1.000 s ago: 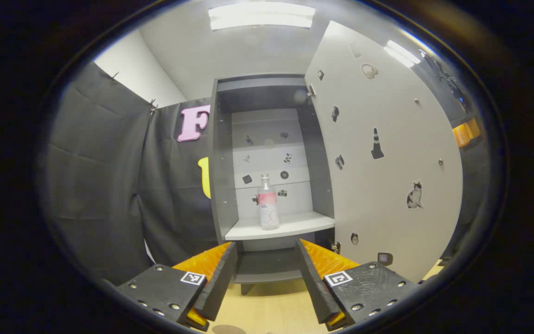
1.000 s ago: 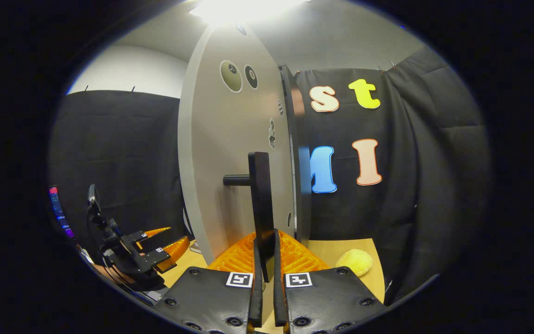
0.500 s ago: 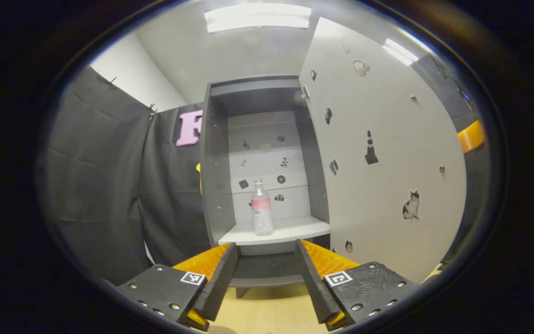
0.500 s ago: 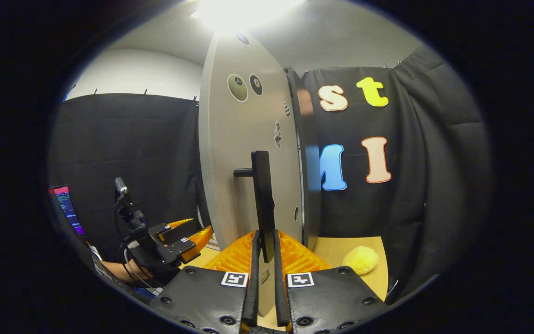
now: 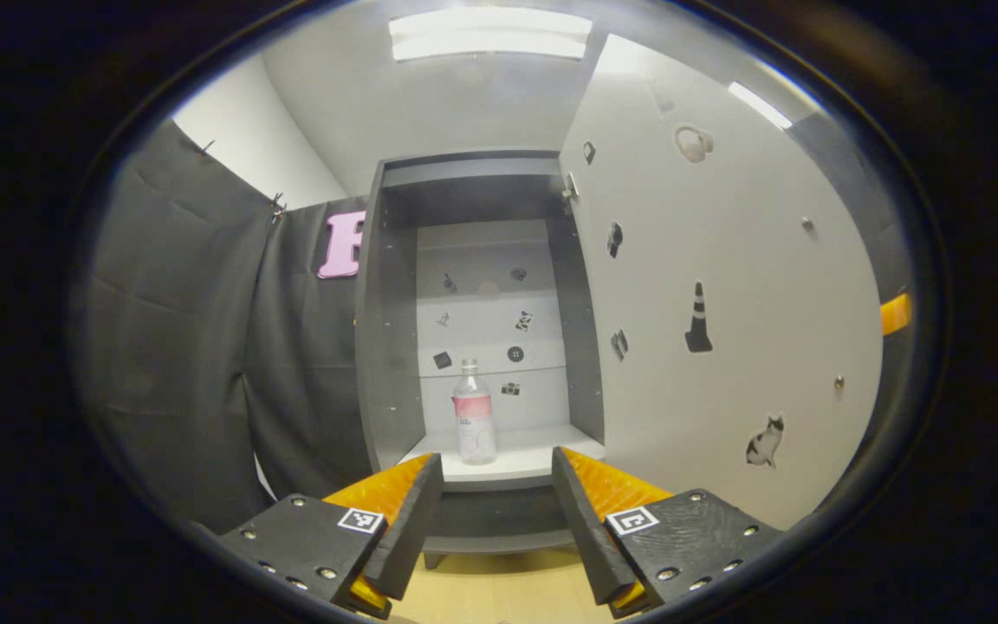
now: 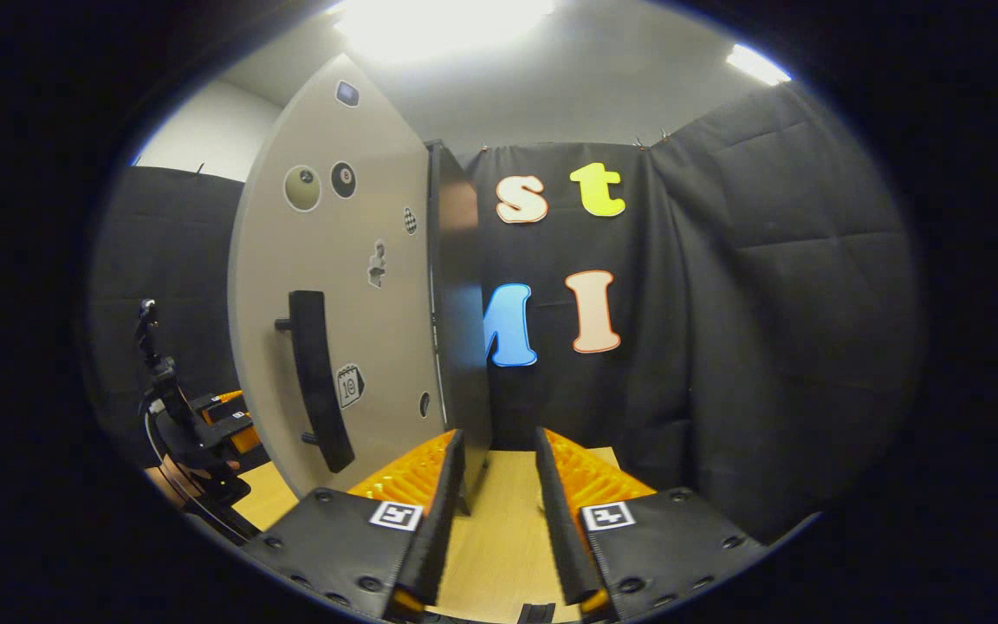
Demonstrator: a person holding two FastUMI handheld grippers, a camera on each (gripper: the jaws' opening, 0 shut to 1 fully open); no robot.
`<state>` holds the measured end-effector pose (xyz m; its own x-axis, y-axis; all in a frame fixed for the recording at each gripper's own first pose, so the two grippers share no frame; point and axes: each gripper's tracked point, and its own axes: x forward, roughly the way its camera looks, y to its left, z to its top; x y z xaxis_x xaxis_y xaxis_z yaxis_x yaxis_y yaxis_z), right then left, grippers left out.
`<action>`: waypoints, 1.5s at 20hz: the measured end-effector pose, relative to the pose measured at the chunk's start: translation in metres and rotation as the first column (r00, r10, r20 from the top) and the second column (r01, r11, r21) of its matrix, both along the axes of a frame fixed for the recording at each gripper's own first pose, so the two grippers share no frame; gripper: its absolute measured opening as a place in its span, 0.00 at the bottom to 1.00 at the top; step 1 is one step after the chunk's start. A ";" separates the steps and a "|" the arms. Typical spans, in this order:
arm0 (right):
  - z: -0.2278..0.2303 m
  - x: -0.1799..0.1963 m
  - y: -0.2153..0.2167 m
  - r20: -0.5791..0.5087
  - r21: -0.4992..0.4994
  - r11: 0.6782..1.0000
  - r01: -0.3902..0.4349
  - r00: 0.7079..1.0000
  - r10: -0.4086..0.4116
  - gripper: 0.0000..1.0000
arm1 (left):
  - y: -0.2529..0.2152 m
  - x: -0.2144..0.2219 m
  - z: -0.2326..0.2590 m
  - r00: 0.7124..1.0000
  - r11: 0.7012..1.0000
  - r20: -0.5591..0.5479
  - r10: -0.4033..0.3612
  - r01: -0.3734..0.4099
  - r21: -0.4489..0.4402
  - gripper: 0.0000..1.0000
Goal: Open the cabinet door with the right hand, grasp the bottle in the cabinet with the left hand and place it on the coaster, then close the cabinet door with the right hand.
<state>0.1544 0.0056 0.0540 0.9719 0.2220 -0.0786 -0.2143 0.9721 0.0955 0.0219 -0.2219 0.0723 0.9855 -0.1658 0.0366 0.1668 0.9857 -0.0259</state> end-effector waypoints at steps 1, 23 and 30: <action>-0.001 0.003 -0.006 0.003 -0.002 1.000 0.027 1.000 -0.027 0.71 | 0.003 0.007 0.005 1.000 1.000 0.000 -0.003 0.003 -0.004 0.75; -0.023 0.040 -0.046 -0.030 -0.042 0.909 0.415 0.909 -0.416 0.98 | 0.005 0.229 -0.008 0.985 0.985 -0.038 -0.169 0.169 -0.023 0.75; -0.040 0.054 -0.043 -0.067 -0.071 0.885 0.460 0.883 -0.464 0.93 | 0.003 0.280 -0.048 0.981 0.986 -0.095 -0.169 0.168 -0.018 0.75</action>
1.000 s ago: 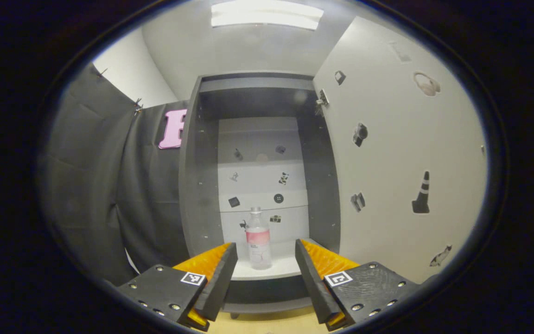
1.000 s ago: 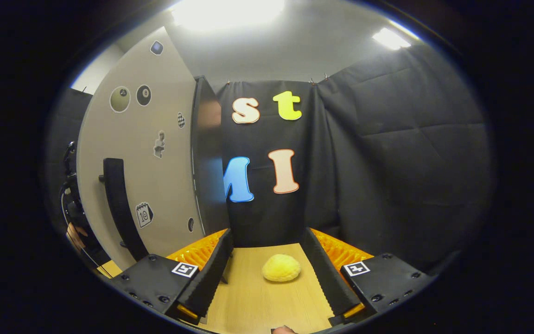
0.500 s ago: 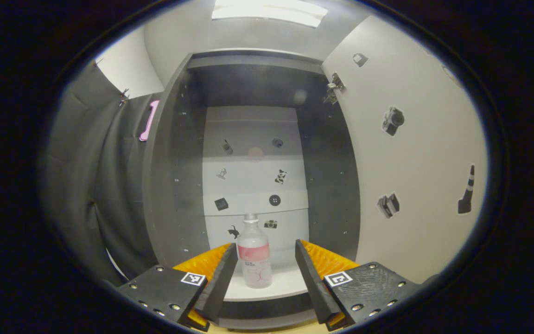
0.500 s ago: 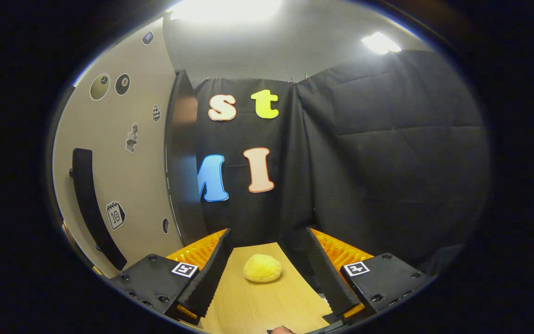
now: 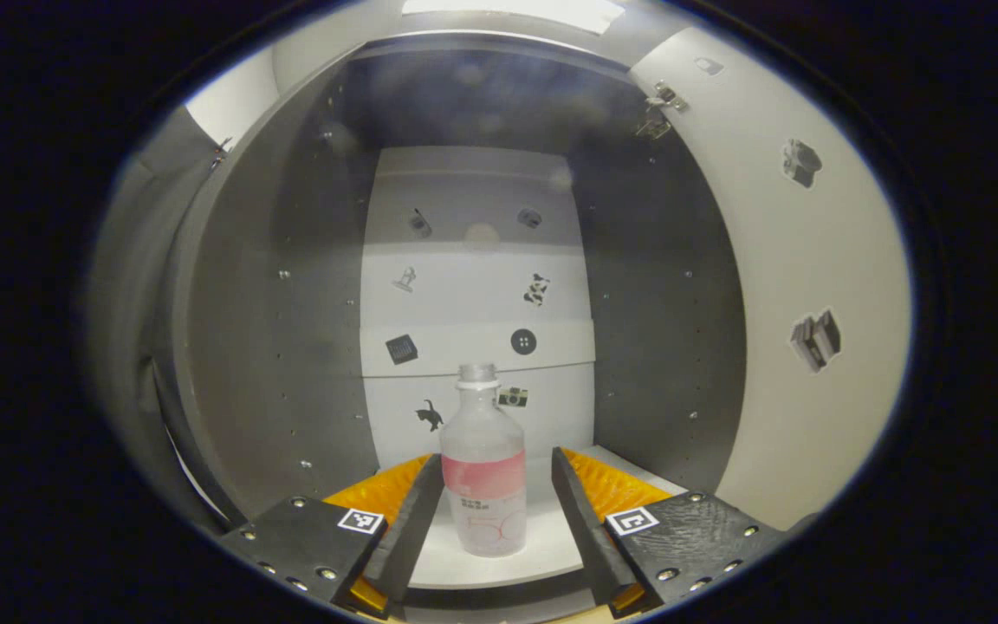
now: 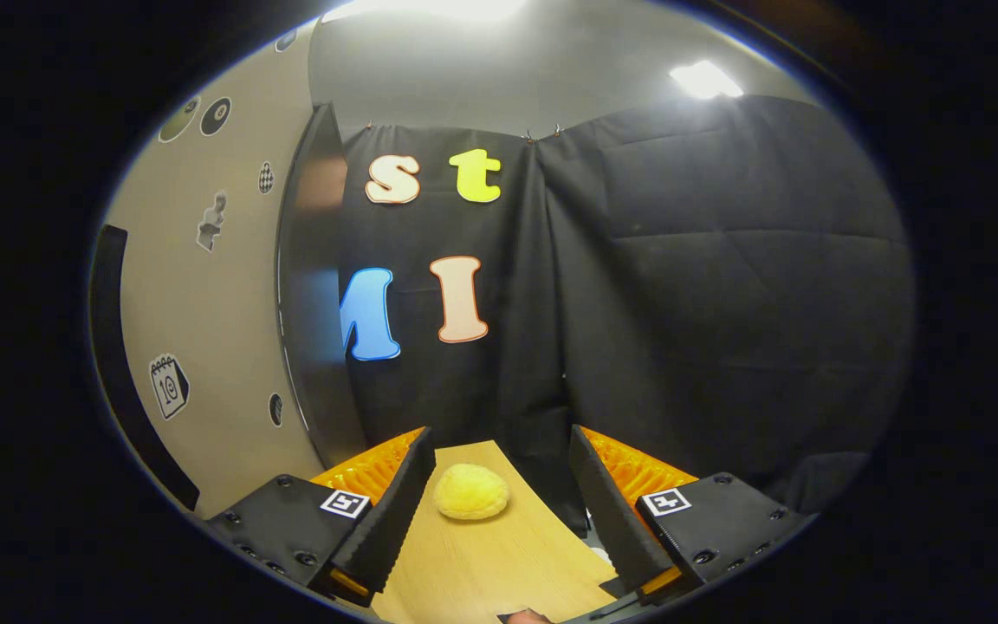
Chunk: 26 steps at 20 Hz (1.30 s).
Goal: Open the cabinet door with the right hand, grasp the bottle in the cabinet with the left hand and place it on the coaster, then close the cabinet door with the right hand.
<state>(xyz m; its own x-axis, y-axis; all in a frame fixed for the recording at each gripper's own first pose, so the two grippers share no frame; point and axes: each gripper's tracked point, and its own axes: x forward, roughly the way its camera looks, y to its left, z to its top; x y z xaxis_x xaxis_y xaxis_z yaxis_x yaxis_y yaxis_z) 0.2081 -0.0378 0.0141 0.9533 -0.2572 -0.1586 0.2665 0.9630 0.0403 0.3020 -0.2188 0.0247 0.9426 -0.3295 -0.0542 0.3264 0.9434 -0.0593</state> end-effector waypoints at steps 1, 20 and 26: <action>-0.002 0.004 0.001 -0.006 0.001 1.000 0.007 1.000 -0.007 0.93 | 0.001 0.006 -0.004 1.000 1.000 -0.006 0.008 -0.008 0.004 0.78; -0.017 0.015 0.001 -0.050 0.009 1.000 -0.026 0.998 0.026 0.93 | 0.001 0.024 -0.017 1.000 1.000 -0.011 0.016 -0.016 -0.019 0.73; -0.011 0.015 0.004 -0.038 0.009 0.996 -0.087 0.995 0.088 0.98 | 0.034 -0.018 0.005 0.998 0.996 0.016 0.065 -0.064 -0.062 0.73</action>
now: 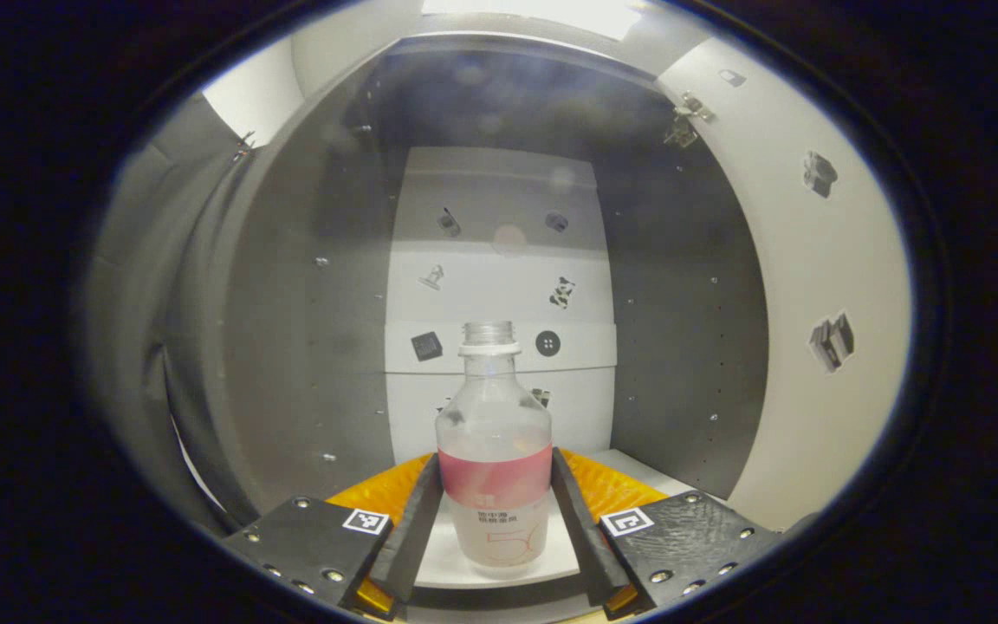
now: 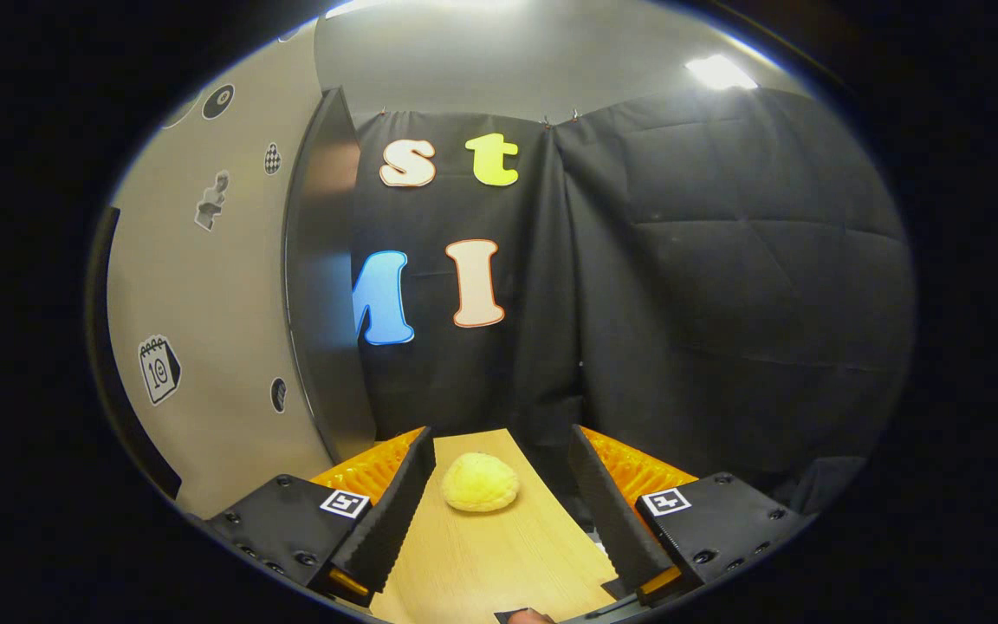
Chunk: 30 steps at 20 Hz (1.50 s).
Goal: Open the cabinet door with the right hand, grasp the bottle in the cabinet with the left hand and place it on the coaster, then close the cabinet door with the right hand.
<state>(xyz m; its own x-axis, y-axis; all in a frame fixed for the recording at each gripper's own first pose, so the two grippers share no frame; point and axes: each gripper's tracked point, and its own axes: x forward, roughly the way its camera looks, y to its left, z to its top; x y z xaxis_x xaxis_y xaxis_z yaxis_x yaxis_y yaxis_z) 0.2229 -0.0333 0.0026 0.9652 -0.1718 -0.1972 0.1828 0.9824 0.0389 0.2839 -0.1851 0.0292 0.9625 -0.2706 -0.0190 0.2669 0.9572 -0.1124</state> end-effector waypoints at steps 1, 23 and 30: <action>0.002 0.000 0.001 0.005 0.002 1.000 -0.012 1.000 0.012 0.98 | 0.007 -0.008 0.003 1.000 1.000 0.002 0.010 -0.010 -0.003 0.73; -0.009 -0.006 0.028 0.008 0.045 0.968 -0.245 0.970 0.245 0.98 | 0.133 -0.176 -0.026 0.963 0.964 -0.048 0.265 -0.264 0.015 0.71; -0.021 -0.014 0.020 -0.015 0.038 0.964 -0.263 0.964 0.264 0.93 | 0.142 -0.219 -0.077 0.949 0.954 -0.103 0.298 -0.301 -0.011 0.71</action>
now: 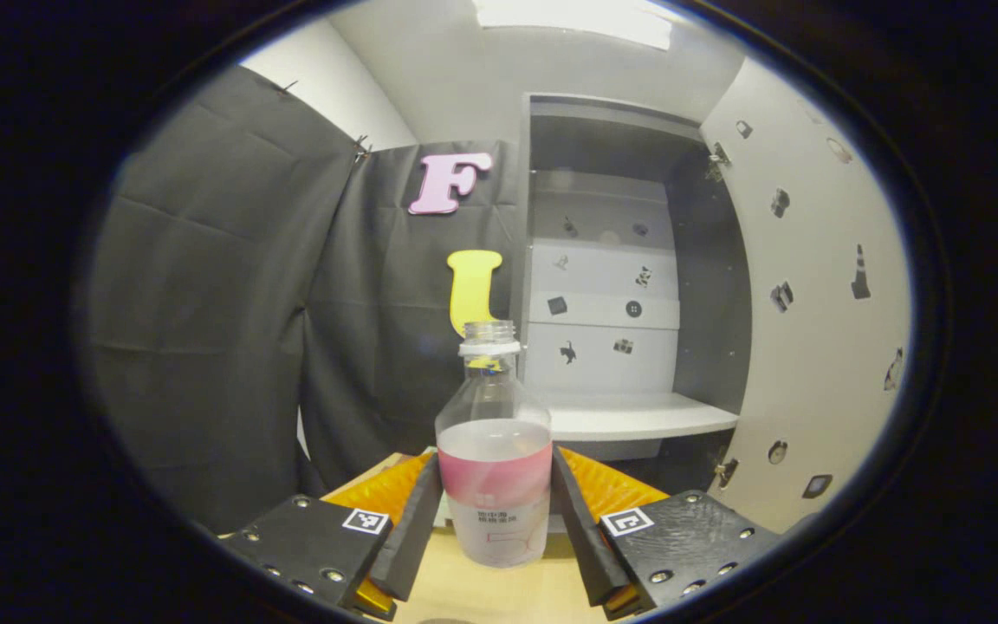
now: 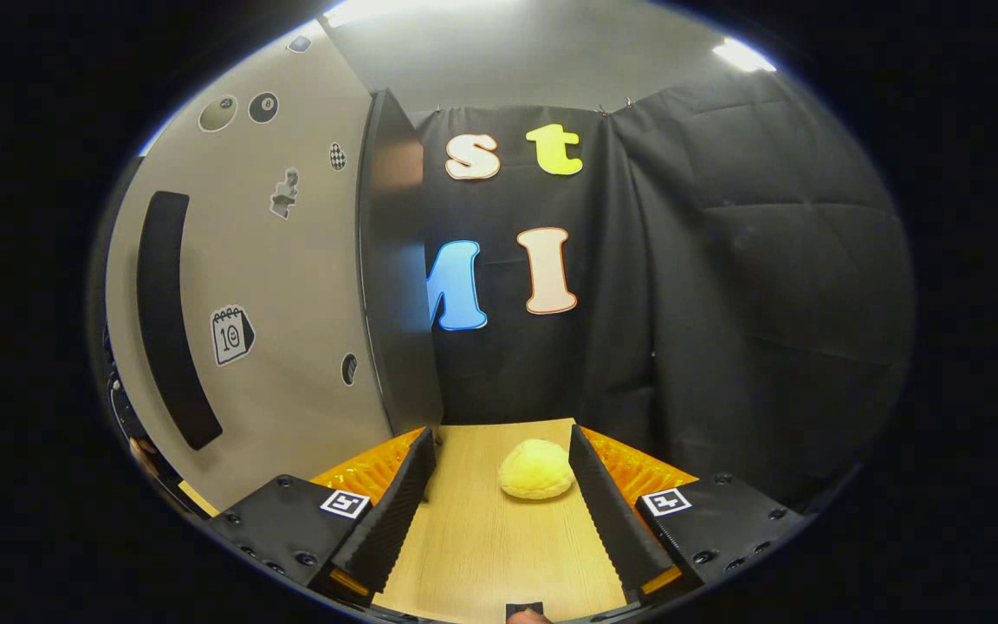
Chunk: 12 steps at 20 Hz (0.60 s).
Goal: Open the cabinet door with the right hand, grasp the bottle in the cabinet with the left hand and place it on the coaster, then close the cabinet door with the right hand.
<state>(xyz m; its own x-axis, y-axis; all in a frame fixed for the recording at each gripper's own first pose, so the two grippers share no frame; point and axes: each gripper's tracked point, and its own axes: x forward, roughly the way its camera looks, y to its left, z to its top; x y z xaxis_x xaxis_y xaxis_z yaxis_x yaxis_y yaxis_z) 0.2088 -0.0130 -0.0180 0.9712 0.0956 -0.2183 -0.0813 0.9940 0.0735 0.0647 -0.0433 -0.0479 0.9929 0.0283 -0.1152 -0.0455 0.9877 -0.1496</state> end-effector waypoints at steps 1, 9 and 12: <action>-0.003 0.000 -0.001 -0.003 -0.004 1.000 0.002 1.000 -0.002 0.98 | 0.001 -0.005 -0.009 1.000 1.000 -0.008 0.004 -0.004 -0.005 0.71; -0.002 0.009 0.003 -0.003 -0.027 1.000 -0.003 1.000 0.003 0.93 | 0.017 -0.046 -0.088 0.993 0.996 -0.092 0.077 -0.080 -0.036 0.71; -0.004 0.014 0.006 -0.005 -0.049 0.999 -0.009 1.000 0.009 0.93 | 0.021 -0.058 -0.119 0.986 0.994 -0.132 0.102 -0.106 -0.023 0.71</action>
<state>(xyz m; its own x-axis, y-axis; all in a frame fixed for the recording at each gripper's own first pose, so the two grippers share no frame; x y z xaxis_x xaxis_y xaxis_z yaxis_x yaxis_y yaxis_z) 0.2224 -0.0071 -0.0221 0.9694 0.0931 -0.2272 -0.0898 0.9956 0.0249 0.0071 -0.0220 -0.1670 0.9611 0.1251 -0.2462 -0.1688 0.9717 -0.1652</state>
